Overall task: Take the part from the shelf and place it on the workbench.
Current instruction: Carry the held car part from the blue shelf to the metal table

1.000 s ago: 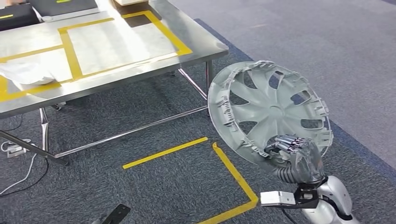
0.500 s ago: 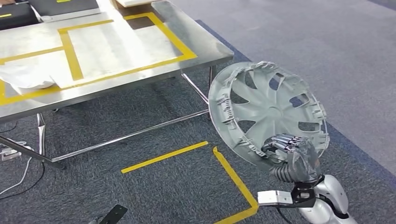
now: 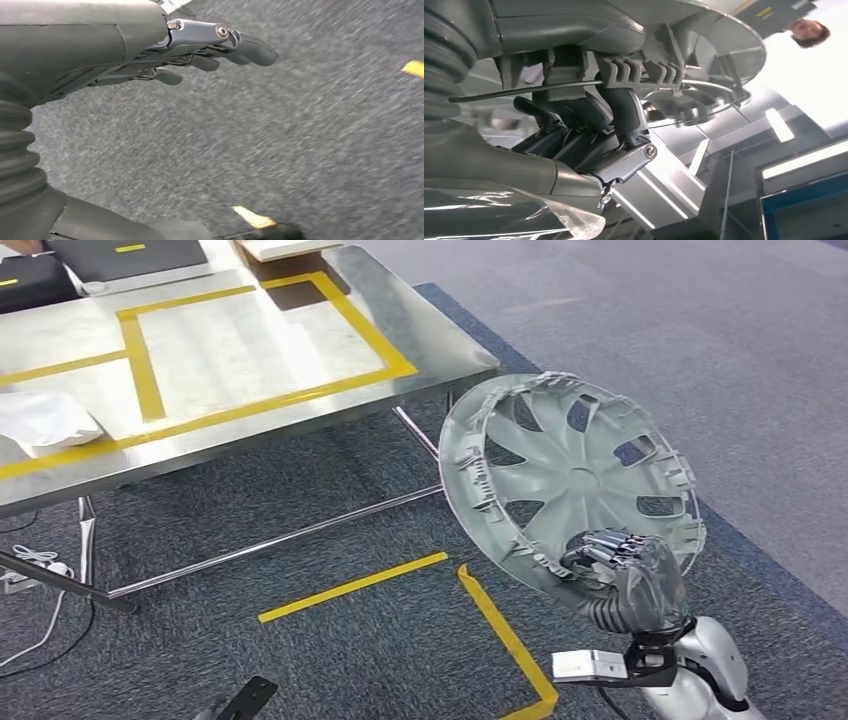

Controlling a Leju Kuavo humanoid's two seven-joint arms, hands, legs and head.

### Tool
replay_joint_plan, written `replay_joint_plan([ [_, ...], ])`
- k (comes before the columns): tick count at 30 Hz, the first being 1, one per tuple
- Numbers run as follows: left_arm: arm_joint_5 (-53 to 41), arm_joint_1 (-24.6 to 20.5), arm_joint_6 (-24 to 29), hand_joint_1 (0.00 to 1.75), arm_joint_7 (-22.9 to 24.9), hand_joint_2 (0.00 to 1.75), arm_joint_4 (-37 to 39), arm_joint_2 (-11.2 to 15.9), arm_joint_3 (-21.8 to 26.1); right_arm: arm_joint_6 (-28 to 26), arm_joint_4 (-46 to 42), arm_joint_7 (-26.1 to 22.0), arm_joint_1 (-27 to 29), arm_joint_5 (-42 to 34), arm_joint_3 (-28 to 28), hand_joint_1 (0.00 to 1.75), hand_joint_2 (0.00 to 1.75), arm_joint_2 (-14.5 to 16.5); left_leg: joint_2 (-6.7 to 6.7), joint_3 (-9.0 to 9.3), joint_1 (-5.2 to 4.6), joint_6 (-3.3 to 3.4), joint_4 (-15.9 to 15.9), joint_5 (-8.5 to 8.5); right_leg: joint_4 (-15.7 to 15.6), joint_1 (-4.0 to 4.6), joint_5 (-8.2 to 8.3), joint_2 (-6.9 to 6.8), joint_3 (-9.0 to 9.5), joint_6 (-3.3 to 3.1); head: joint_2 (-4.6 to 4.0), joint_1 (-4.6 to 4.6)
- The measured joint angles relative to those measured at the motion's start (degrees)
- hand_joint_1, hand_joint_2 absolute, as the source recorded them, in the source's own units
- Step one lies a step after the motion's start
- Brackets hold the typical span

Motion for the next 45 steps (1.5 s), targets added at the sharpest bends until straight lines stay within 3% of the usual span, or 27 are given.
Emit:
replay_joint_plan([
  [1, 0.0, -0.1, 0.0, 0.00, 0.0, 1.75, 0.0, 0.0, 0.0, 0.0, 0.0, 0.0, 0.0, 0.0, 0.0, 1.75, 1.75, 0.0, 0.03, -1.18, 0.13, -0.35, 2.5, -1.05, -0.1, -0.10, -0.31, -0.06, 0.46, -0.28, 0.00, -0.13],
  [4, -0.1, 0.1, 0.0, 0.00, 0.0, 1.75, 0.0, 0.0, 0.0, 0.0, 0.0, 0.1, 0.0, 0.0, 0.1, 1.75, 1.75, 0.0, 0.08, -7.91, 0.57, -1.04, 13.5, -3.71, -0.1, -0.09, -1.41, -0.05, 1.65, -0.54, 0.00, -0.27],
  [5, -0.1, 0.2, 0.0, 0.00, 0.2, 1.75, 0.0, -0.1, 0.0, 0.0, 0.0, 0.1, 0.0, -0.1, 0.1, 1.75, 1.75, 0.0, 0.08, -9.41, 0.64, -1.02, 14.9, -3.02, -0.1, -0.08, -1.86, 0.05, 2.21, -0.50, 0.00, -0.27],
  [6, -0.1, 0.2, 0.0, 0.00, 0.4, 1.75, 0.0, -0.1, 0.0, 0.0, 0.1, 0.1, 0.0, -0.3, 0.1, 1.75, 1.75, 0.0, 0.08, -9.80, 0.64, -0.86, 14.1, -1.08, -0.1, -0.07, -2.35, 0.16, 2.88, -0.41, 0.00, -0.28],
  [8, -0.2, 0.1, 0.1, 0.00, 0.9, 1.75, 0.0, -0.1, 0.0, 0.2, 0.4, 0.2, -0.4, -1.0, 0.0, 1.75, 1.75, 0.0, 0.05, -8.44, 0.48, -0.14, 8.0, 4.55, -0.2, -0.09, -3.41, 0.29, 4.30, -0.10, 0.00, -0.25],
  [9, -0.2, -0.1, 0.1, 0.00, 0.9, 1.75, 0.0, -0.1, 0.0, 0.3, 0.6, 0.1, -0.8, -1.4, -0.2, 1.75, 1.75, 0.0, 0.04, -7.54, 0.25, 0.32, 5.1, 6.49, -0.3, -0.02, -3.88, 0.32, 4.88, 0.18, 0.00, -0.23],
  [10, -0.2, -0.3, 0.2, 0.00, 0.8, 1.75, 0.0, -0.1, 0.0, 0.4, 0.9, 0.0, -1.3, -1.7, -0.4, 1.75, 1.75, 0.0, 0.05, -6.73, 0.00, 0.82, 2.9, 7.26, -0.5, -0.05, -4.14, 0.33, 5.21, 0.53, 0.00, -0.25],
  [13, -0.2, -0.8, 0.3, 0.00, 0.2, 1.75, 0.0, -0.3, 0.0, 0.5, 1.3, -0.2, -1.5, -2.0, -1.3, 1.75, 1.75, -0.2, 0.13, -4.95, -0.40, 1.98, -0.7, 5.66, -1.0, -0.10, -3.68, 0.15, 5.59, 1.81, 0.01, -0.31],
  [15, -0.2, -0.6, 0.4, 0.00, 0.4, 1.75, 0.0, -0.3, 0.0, 0.5, 1.2, 0.0, -1.2, -1.8, -1.6, 1.75, 1.75, -0.4, 0.09, -3.53, -0.13, 2.32, -2.2, 5.19, 0.5, -0.06, -4.18, -0.02, 4.98, 2.22, 0.00, -0.13],
  [16, -0.2, -0.5, 0.4, 0.00, 0.5, 1.75, 0.0, -0.3, 0.0, 0.5, 1.2, 0.1, -1.2, -1.7, -1.6, 1.75, 1.75, -0.5, 0.04, -2.90, -0.02, 2.49, -2.6, 5.07, 2.7, -0.06, -5.08, -0.06, 3.76, 2.28, 0.00, 0.02],
  [19, -0.2, -0.5, 0.4, 0.00, 0.8, 1.75, 0.0, -0.3, 0.1, 0.5, 1.3, 0.3, -1.1, -1.8, -1.9, 1.75, 1.75, -0.6, 0.00, -1.92, -0.18, 2.91, -2.7, 4.23, 12.6, 0.00, -8.58, -0.04, -3.13, 2.49, 0.00, 0.35],
  [20, -0.2, -0.5, 0.3, 0.00, 0.8, 1.75, 0.0, -0.4, 0.1, 0.5, 1.3, 0.3, -1.0, -1.7, -2.0, 1.75, 1.75, -0.6, -0.04, -1.46, -0.25, 2.92, -2.7, 3.82, 14.1, 0.04, -8.62, -0.04, -4.89, 2.52, 0.00, 0.36],
  [21, -0.2, -0.4, 0.3, 0.00, 0.8, 1.75, 0.0, -0.4, 0.1, 0.5, 1.3, 0.3, -0.9, -1.7, -2.1, 1.75, 1.75, -0.6, -0.06, -0.87, -0.28, 2.88, -2.7, 3.36, 13.5, 0.08, -7.46, -0.05, -5.66, 2.50, 0.00, 0.38],
  [22, -0.2, -0.3, 0.3, 0.00, 0.8, 1.75, 0.0, -0.4, 0.1, 0.5, 1.4, 0.3, -0.9, -1.7, -2.1, 1.75, 1.75, -0.6, -0.08, -0.11, -0.30, 2.79, -2.7, 2.83, 11.1, 0.11, -5.08, -0.07, -5.50, 2.44, 0.00, 0.41],
  [23, -0.2, -0.3, 0.3, 0.00, 0.8, 1.75, 0.0, -0.4, 0.1, 0.5, 1.4, 0.3, -0.9, -1.7, -2.2, 1.75, 1.75, -0.6, -0.09, 0.65, -0.30, 2.67, -2.7, 2.24, 7.4, 0.12, -1.92, -0.11, -4.71, 2.36, 0.00, 0.43],
  [25, -0.4, -0.4, 0.3, 0.00, 0.8, 1.75, 0.0, -0.4, 0.1, 0.5, 1.4, 0.3, -0.9, -1.6, -2.3, 1.75, 1.75, -0.6, -0.10, 1.73, -0.38, 2.20, -2.6, 1.19, 1.5, 0.37, 1.45, -0.28, -2.95, 1.87, 0.00, 0.49],
  [28, -0.6, -0.4, 0.3, 0.00, 1.0, 1.75, 0.0, -0.4, 0.1, 0.5, 1.4, 0.2, -0.8, -1.2, -2.4, 1.75, 1.75, -0.6, -0.03, 2.20, -0.47, 1.22, -2.4, 0.42, -0.4, 0.68, 1.56, -0.25, -1.70, 0.41, 0.00, 0.58],
  [30, -0.7, -0.4, 0.3, 0.00, 0.9, 1.75, 0.0, -0.4, 0.1, 0.5, 1.4, 0.3, -0.7, -1.0, -2.4, 1.75, 1.75, -0.7, 0.04, 1.64, -0.39, 0.63, -0.3, 0.32, -0.7, 0.46, 1.48, -0.34, -0.85, -0.31, 0.00, 0.52],
  [33, -0.7, -0.6, 0.3, 0.00, 0.8, 1.75, 0.0, -0.4, 0.0, 0.5, 1.4, 0.4, -0.7, -0.7, -2.4, 1.75, 1.75, -0.7, 0.10, -3.79, 0.13, -0.51, 9.0, -2.39, -1.0, 0.25, 0.67, -0.89, 0.48, -1.01, 0.00, 0.44],
  [35, -0.7, -0.5, 0.4, 0.00, 0.8, 1.75, 0.0, -0.4, 0.0, 0.5, 1.4, 0.4, -0.7, -0.4, -2.4, 1.75, 1.75, -0.7, 0.11, -7.69, 0.54, -0.99, 13.7, -4.44, -1.0, 0.25, -0.08, -1.24, 1.29, -1.06, 0.00, 0.43],
  [36, -0.7, -0.5, 0.4, 0.00, 0.8, 1.75, 0.0, -0.4, 0.0, 0.5, 1.4, 0.4, -0.7, -0.2, -2.4, 1.75, 1.75, -0.7, 0.16, -8.53, 0.67, -1.07, 13.7, -3.89, -0.9, 0.25, -0.51, -1.47, 1.83, -1.01, 0.00, 0.43],
  [37, -0.7, -0.4, 0.4, 0.00, 0.8, 1.75, 0.0, -0.4, 0.0, 0.5, 1.4, 0.4, -0.7, -0.2, -2.4, 1.75, 1.75, -0.7, 0.29, -8.44, 0.73, -1.03, 11.8, -1.97, -0.9, 0.25, -0.95, -1.78, 2.48, -0.93, 0.00, 0.41],
  [39, -0.7, -0.5, 0.5, 0.00, 0.8, 1.75, 0.0, -0.4, 0.0, 0.5, 1.4, 0.4, -0.7, -0.1, -2.4, 1.75, 1.75, -0.7, 1.81, -6.63, 0.45, -0.51, 5.0, 3.60, -1.0, 0.28, -1.87, -2.56, 3.70, -0.65, 0.00, 0.44],
  [40, -0.7, -0.6, 0.6, 0.00, 0.8, 1.75, 0.0, -0.4, 0.0, 0.5, 1.4, 0.4, -0.7, -0.1, -2.4, 1.75, 1.75, -0.7, 2.95, -5.95, 0.05, -0.15, 2.2, 4.66, -1.0, 0.35, -2.26, -2.97, 4.15, -0.37, 0.00, 0.40],
  [42, -0.7, -0.8, 0.6, 0.00, 0.8, 1.75, 0.0, -0.4, 0.0, 0.5, 1.4, 0.5, -0.7, 0.1, -2.4, 1.75, 1.75, -0.7, 4.22, -5.53, -0.67, 0.63, -0.2, 5.04, -1.1, 0.60, -3.12, -3.94, 4.60, 0.38, 0.00, 0.37],
  [44, -0.8, -0.8, 0.7, 0.00, 0.9, 1.75, 0.0, -0.5, 0.0, 0.4, 1.4, 0.7, -0.8, 0.2, -2.4, 1.75, 1.75, -0.7, 3.17, -5.22, -0.60, 1.23, -0.8, 5.52, -1.2, 0.77, -4.01, -4.80, 5.15, 1.12, 0.00, 0.35],
  [45, -0.9, -0.7, 0.7, 0.00, 1.1, 1.75, 0.0, -0.5, 0.0, 0.4, 1.3, 0.7, -0.8, 0.3, -2.4, 1.75, 1.75, -0.7, 2.56, -4.95, -0.42, 1.49, -1.0, 5.72, -0.9, 0.73, -4.65, -4.43, 5.24, 1.36, 0.00, 0.41],
])
